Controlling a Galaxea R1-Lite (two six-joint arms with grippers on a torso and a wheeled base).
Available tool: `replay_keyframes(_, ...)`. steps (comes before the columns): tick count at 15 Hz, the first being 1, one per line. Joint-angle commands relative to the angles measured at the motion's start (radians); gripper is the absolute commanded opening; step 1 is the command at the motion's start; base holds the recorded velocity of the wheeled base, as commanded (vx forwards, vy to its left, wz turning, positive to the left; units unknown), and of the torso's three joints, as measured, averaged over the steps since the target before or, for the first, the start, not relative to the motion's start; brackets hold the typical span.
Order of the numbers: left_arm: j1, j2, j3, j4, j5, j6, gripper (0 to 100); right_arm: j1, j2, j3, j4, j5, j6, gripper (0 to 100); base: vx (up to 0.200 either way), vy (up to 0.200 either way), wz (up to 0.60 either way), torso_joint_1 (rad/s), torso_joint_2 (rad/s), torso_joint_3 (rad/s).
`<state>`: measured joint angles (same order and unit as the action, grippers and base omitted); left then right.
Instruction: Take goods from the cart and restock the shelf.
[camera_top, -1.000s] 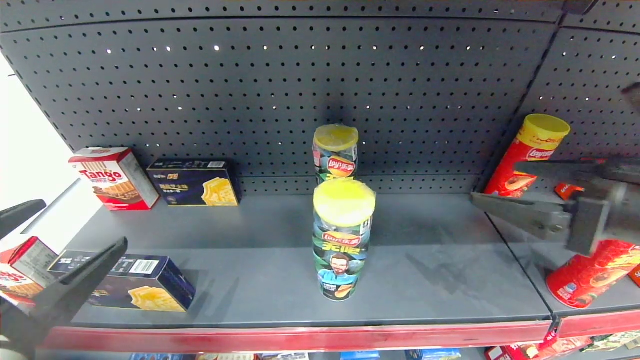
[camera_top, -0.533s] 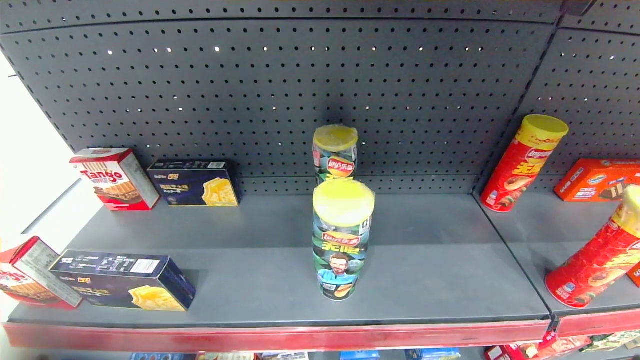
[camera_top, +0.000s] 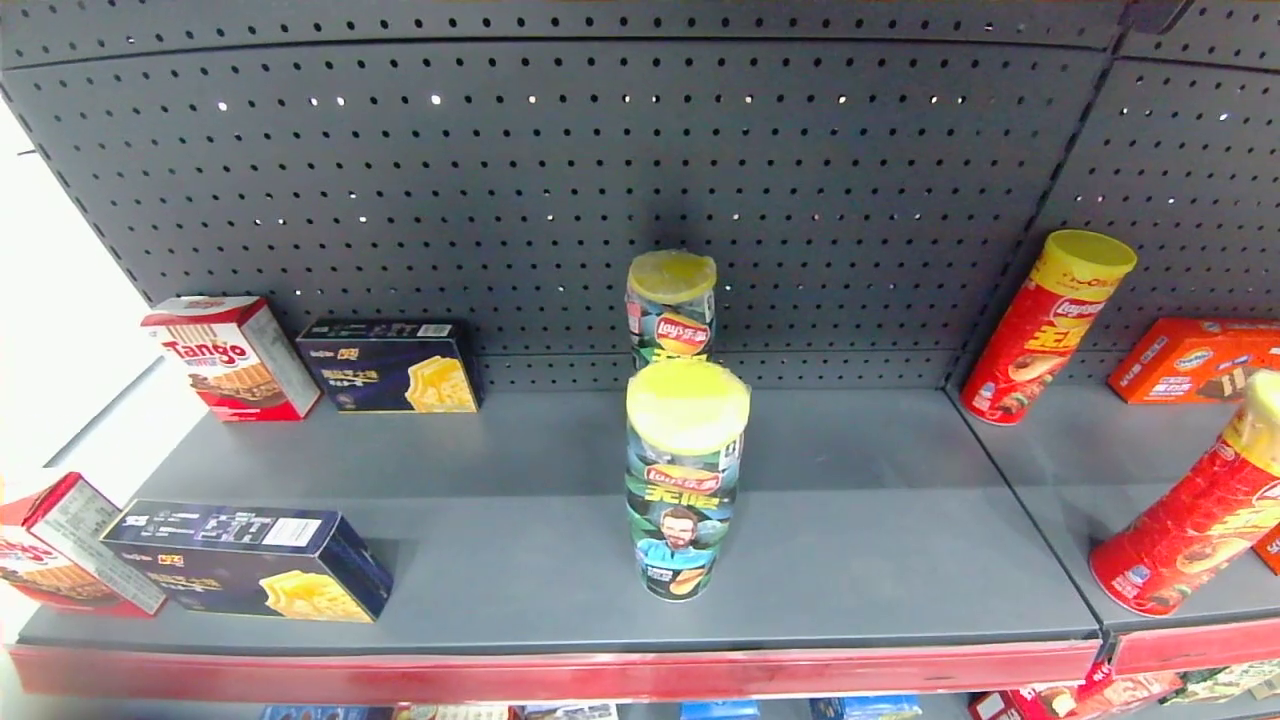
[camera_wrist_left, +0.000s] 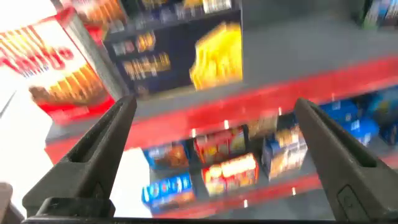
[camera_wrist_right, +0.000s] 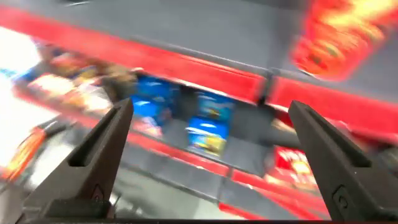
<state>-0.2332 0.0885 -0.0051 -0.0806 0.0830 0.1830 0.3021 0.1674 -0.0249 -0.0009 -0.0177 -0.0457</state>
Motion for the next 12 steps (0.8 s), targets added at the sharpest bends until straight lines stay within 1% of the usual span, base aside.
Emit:
replay_keyframes(1, 0.000, -0.004, 0.005, 0.015, -0.002, 0.000, 100, -0.310, -0.039, 0.025, -0.004, -0.004, 0.032, 100, 0.000, 0.000, 0.00, 0.000, 0.00, 0.000)
replay_keyframes(2, 0.000, -0.004, 0.005, 0.015, -0.002, -0.004, 100, -0.365, -0.057, 0.025, -0.004, -0.004, 0.040, 100, 0.000, 0.000, 0.00, 0.000, 0.00, 0.000)
replay_keyframes(4, 0.000, -0.004, 0.005, 0.015, -0.002, -0.019, 100, -0.357, -0.063, 0.025, -0.005, -0.004, 0.055, 100, 0.000, 0.000, 0.00, 0.000, 0.00, 0.000)
replay_keyframes(5, 0.000, -0.003, 0.005, 0.015, -0.002, -0.020, 100, -0.305, -0.085, 0.025, -0.004, 0.028, 0.053, 100, 0.000, 0.000, 0.00, 0.000, 0.00, 0.000)
replay_keyframes(6, 0.000, -0.003, 0.005, 0.015, -0.002, -0.020, 100, -0.305, -0.085, 0.025, -0.004, 0.028, 0.053, 100, 0.000, 0.000, 0.00, 0.000, 0.00, 0.000)
replay_keyframes(7, 0.000, -0.003, 0.005, 0.015, -0.031, -0.037, 100, -0.276, -0.112, 0.025, -0.002, 0.039, 0.050, 100, 0.000, 0.000, 0.00, 0.000, 0.00, 0.000)
replay_keyframes(8, 0.000, -0.003, 0.005, 0.015, -0.037, -0.037, 100, -0.285, -0.152, 0.025, -0.004, 0.038, 0.055, 100, 0.000, 0.000, 0.00, 0.000, 0.00, 0.000)
replay_keyframes(10, 0.000, -0.003, 0.005, 0.015, -0.038, -0.039, 100, -0.287, -0.164, 0.025, -0.005, 0.021, 0.079, 100, 0.000, 0.000, 0.00, 0.000, 0.00, 0.000)
replay_keyframes(11, 0.000, -0.003, 0.005, 0.015, -0.040, -0.039, 100, -0.287, -0.164, 0.025, -0.005, 0.018, 0.079, 100, 0.000, 0.000, 0.00, 0.000, 0.00, 0.000)
replay_keyframes(12, 0.000, -0.001, 0.005, 0.015, -0.055, -0.042, 100, -0.287, -0.164, 0.025, -0.004, 0.019, 0.056, 100, 0.000, 0.000, 0.00, 0.000, 0.00, 0.000)
